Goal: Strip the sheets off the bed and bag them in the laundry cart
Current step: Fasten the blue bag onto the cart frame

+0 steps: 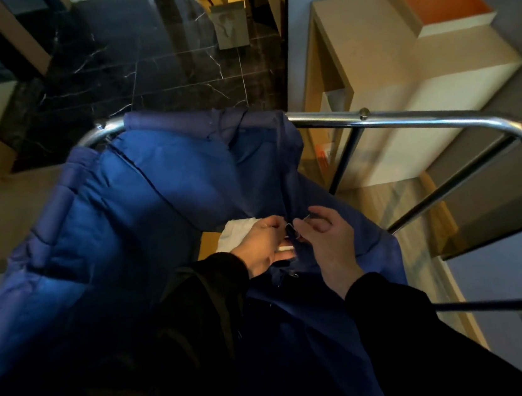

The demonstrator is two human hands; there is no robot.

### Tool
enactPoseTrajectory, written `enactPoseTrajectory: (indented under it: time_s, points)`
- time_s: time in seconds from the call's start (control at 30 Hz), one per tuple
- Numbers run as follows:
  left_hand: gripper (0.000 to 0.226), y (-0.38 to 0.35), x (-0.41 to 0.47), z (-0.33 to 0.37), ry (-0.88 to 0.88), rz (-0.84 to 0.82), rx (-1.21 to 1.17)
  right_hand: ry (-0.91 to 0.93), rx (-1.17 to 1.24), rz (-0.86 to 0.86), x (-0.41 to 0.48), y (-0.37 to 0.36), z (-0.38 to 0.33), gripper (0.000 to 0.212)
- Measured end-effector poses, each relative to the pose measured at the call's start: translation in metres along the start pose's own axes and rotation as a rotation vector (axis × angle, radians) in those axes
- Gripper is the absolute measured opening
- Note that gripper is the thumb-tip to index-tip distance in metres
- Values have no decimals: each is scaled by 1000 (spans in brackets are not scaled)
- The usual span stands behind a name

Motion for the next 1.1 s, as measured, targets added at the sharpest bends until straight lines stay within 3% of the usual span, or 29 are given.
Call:
enactPoseTrajectory:
  time_s: [0.17,0.27,0.43,0.53,0.6,0.77,0.93,1.03,1.1]
  points:
    - [27,-2,-12,18,-181,74,-23,-68,82,-55,5,-3,-3,9]
    - [33,-11,-19,29,-350,101,182,-60,58,-97,5,0,-12,9]
    - [20,-11,-22,44,-510,249,390,1,-8,-148,11,4,-19,13]
    - [5,-19,-26,46,-601,243,459,-14,53,-229,13,1,-16,17]
    - [6,-21,-26,45,-642,244,479,-6,43,-289,13,-3,-17,17]
    - [19,-16,-16,30,-521,218,291,66,-189,-242,17,2,-20,21]
    - [21,-8,-12,24,-426,241,188,429,-693,-217,7,-16,-41,17]
    - [17,-8,-13,25,-377,185,144,492,-805,-250,6,-25,-39,32]
    - [21,-5,-15,25,-344,165,151,512,-799,-286,6,-29,-39,28]
Point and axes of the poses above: each hand's wrist, its own x-axis towards the middle knuckle, its own y-axis out of the back of the hand, z = x × y, the point moved 10 cm from there along x, towards the middle knuckle, and after that the axes turned 4 degrees about -z, right-handed, at the moved point
